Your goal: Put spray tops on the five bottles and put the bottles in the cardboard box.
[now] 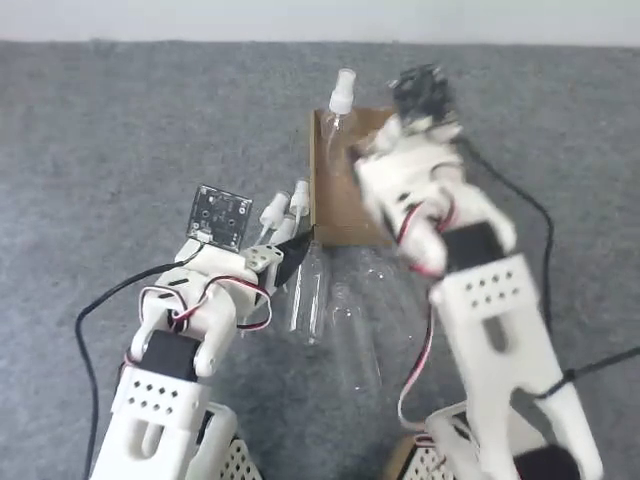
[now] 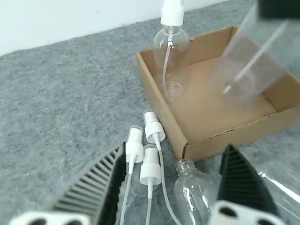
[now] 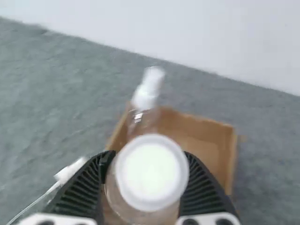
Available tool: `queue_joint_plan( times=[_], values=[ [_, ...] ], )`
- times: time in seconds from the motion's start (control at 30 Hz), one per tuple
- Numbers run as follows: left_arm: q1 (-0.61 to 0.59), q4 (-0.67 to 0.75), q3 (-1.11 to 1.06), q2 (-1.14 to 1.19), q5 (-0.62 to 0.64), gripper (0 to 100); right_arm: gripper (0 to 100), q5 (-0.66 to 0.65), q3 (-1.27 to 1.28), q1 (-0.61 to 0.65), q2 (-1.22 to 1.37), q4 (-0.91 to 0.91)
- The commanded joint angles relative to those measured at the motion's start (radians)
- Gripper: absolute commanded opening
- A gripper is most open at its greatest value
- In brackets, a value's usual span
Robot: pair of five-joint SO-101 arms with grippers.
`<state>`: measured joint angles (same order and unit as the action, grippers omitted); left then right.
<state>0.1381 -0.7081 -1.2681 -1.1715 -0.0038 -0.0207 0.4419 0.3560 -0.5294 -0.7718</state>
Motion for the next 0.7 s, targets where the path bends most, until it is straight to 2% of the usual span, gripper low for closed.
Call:
queue_joint_plan(
  times=[0.0, 0.13, 0.27, 0.47, 0.67],
  values=[
    [-0.003, 0.034, -0.007, -0.029, -0.006, 23, 0.6, -0.038, -0.232, -0.108, 0.142, 0.024],
    [-0.046, 0.049, -0.008, -0.029, -0.006, 14, 0.6, -0.034, -0.407, -0.147, 0.344, 0.025],
    [-0.132, 0.117, -0.016, -0.029, -0.003, 1, 0.6, -0.029, -0.551, -0.159, 0.55, 0.025],
    [-0.16, 0.12, -0.015, -0.029, -0.006, 1, 0.6, -0.029, -0.663, -0.17, 0.792, 0.119],
    [-0.155, 0.12, -0.015, -0.029, -0.006, 1, 0.6, -0.029, -0.749, -0.188, 0.932, 0.137]
  ],
)
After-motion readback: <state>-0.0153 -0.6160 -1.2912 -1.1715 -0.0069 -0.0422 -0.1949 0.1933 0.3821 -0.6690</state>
